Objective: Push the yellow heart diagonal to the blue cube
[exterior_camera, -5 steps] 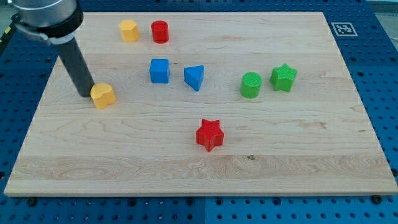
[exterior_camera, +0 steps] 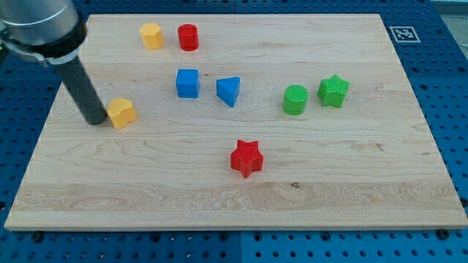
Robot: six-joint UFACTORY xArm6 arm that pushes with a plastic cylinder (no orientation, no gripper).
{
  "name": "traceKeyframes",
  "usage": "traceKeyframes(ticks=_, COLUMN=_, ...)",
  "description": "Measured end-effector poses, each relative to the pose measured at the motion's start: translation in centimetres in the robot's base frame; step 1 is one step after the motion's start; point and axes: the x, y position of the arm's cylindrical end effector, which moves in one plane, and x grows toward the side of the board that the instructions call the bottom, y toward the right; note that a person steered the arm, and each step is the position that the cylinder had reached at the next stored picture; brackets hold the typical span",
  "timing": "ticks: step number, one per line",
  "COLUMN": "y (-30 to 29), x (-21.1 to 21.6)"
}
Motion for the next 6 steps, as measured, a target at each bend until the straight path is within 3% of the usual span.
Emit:
traceKeyframes(ticks=2, y=4.8, x=-0.1)
traceKeyframes(ticks=4, y=2.7, x=-3.0)
traceKeyframes(ticks=6, y=6.6, x=-1.1)
